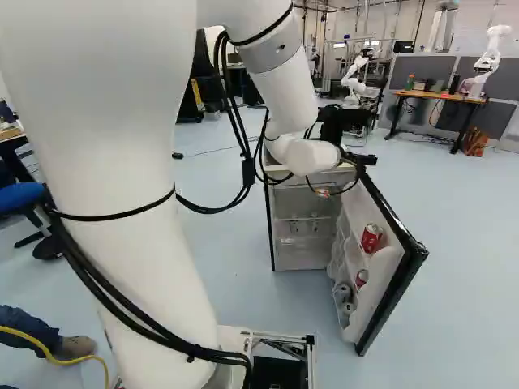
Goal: Grab a drink from the fridge
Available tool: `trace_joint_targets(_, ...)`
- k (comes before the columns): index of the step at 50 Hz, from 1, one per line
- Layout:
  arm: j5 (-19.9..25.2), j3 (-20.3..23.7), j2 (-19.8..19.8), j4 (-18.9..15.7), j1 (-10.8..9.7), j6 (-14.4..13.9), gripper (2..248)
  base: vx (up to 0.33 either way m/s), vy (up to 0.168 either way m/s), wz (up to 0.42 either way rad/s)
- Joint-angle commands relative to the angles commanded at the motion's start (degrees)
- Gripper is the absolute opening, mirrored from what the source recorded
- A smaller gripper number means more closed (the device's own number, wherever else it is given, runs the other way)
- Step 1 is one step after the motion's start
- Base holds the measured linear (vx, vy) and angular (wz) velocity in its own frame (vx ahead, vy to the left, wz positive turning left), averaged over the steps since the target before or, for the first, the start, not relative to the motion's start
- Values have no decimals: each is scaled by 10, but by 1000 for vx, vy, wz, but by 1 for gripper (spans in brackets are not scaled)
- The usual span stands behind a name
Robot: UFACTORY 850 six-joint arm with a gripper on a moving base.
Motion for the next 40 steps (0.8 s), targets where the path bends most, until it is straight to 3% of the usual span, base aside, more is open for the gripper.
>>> trace_joint_targets(40,-167,-55,0,9,-62,0,247,0,0,0)
